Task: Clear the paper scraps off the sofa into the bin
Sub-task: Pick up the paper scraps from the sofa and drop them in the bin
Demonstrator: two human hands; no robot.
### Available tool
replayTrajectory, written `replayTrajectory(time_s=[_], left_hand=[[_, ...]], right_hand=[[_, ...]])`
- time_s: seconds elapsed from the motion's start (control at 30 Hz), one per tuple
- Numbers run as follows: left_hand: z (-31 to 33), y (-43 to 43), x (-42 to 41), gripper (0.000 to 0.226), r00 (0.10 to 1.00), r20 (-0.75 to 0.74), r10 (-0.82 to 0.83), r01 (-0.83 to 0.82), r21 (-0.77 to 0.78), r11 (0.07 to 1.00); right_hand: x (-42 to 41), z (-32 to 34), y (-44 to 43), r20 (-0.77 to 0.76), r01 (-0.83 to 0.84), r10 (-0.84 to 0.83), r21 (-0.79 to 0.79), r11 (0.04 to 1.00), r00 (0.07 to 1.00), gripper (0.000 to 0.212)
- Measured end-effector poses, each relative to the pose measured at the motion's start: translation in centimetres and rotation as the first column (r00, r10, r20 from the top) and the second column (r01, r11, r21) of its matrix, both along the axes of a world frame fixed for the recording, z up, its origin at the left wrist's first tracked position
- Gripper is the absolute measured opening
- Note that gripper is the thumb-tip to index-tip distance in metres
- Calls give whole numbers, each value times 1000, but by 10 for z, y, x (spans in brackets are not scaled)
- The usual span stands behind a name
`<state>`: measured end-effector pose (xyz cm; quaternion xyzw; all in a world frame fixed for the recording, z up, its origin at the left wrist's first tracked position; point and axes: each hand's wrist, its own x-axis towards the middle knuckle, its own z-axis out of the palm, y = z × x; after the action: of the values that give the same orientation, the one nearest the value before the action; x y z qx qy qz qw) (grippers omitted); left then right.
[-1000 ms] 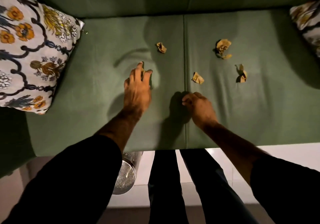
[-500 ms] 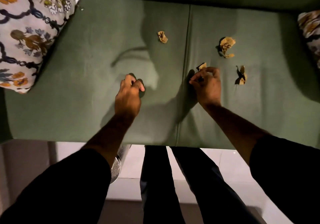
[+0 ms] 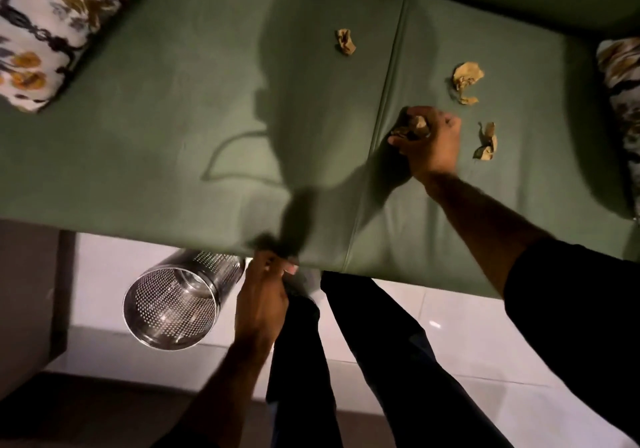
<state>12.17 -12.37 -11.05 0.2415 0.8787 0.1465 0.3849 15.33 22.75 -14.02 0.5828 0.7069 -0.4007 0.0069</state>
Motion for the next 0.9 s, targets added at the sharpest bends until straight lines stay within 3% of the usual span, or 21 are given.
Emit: replayTrajectory(time_s=[0.1,0.2,0.27,0.4,0.53,0.6,0.8,0.9], left_hand=[[-4,-14,10,40,998,65,26,-25,-12,1000],[-4,-33,11,39,993,82,85,-86,0,996],[-4,-53,7,34,985,88,146,-143,-42,989],[-6,-107,-1,24,945,19,326,-324,-65,944],[-10,-167,-9,31,909,-28,416,-417,-87,905],[-16,-191,-15,35,864,-63,500,-503,-122,855],[-24,-223,-31,34,760,-158,630,-649,-124,751],[-29,-228,-32,39,711,-91,697,-703,-65,708]], right_hand=[[1,1,0,25,-95,94,25,995,995,39],[3,0,-5,-61,-89,90,17,996,994,12],[-2,4,-24,-79,-89,92,32,996,993,9],[-15,36,-116,-162,-230,224,-16,973,961,23],[-10,46,-258,-227,-555,524,-101,826,821,21],[-6,39,-328,-253,-628,581,-178,758,773,12],[-24,-7,-449,-225,-615,572,-269,741,788,20],[-30,-23,-465,-198,-531,495,-401,747,846,49]])
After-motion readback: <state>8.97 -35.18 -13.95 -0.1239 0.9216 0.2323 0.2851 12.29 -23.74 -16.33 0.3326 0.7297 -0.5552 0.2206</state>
